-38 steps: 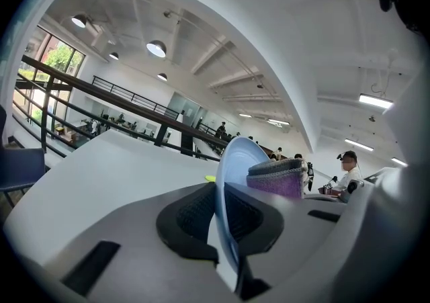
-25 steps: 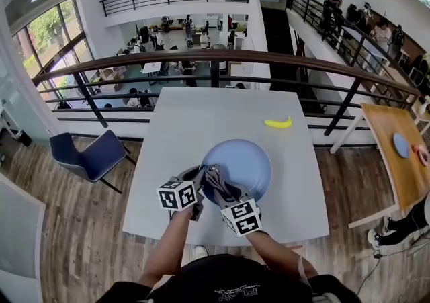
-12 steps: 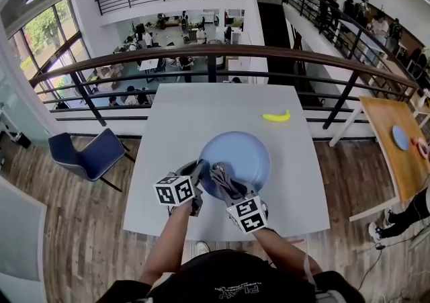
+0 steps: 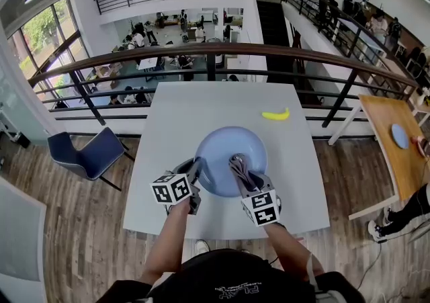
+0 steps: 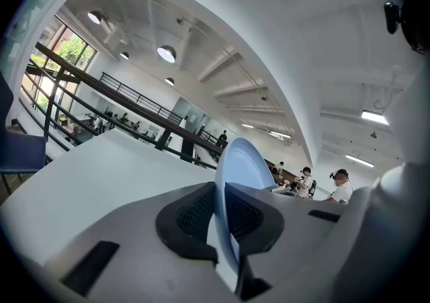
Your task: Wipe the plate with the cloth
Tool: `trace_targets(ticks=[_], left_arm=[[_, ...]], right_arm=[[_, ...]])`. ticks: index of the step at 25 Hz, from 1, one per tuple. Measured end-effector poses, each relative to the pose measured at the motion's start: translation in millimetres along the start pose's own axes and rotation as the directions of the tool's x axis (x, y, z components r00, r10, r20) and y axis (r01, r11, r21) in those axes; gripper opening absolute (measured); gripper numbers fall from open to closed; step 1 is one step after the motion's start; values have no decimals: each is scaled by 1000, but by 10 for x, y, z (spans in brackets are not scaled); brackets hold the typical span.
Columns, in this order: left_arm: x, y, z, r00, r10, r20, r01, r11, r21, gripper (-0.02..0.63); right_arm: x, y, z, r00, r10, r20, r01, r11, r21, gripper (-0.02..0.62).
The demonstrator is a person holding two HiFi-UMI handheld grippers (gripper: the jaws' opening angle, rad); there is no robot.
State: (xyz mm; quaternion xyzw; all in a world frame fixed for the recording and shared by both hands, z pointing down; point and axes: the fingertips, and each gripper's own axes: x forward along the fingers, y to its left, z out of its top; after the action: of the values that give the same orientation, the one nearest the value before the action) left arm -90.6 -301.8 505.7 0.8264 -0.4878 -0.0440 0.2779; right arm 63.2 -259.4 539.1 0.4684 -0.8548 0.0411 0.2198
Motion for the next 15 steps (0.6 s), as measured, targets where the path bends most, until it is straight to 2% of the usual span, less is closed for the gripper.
trace_targets(ticks=[8, 15], left_arm=[[-18, -2, -12, 1000, -3, -2, 3, 1000, 4, 32], [-66, -25, -66, 1000, -3, -13, 3, 1000, 7, 32]], right_arm=[[-21, -362, 31, 997, -82, 15, 81, 996, 48, 117], [-47, -492, 53, 993, -113, 26, 111, 991, 72, 117]])
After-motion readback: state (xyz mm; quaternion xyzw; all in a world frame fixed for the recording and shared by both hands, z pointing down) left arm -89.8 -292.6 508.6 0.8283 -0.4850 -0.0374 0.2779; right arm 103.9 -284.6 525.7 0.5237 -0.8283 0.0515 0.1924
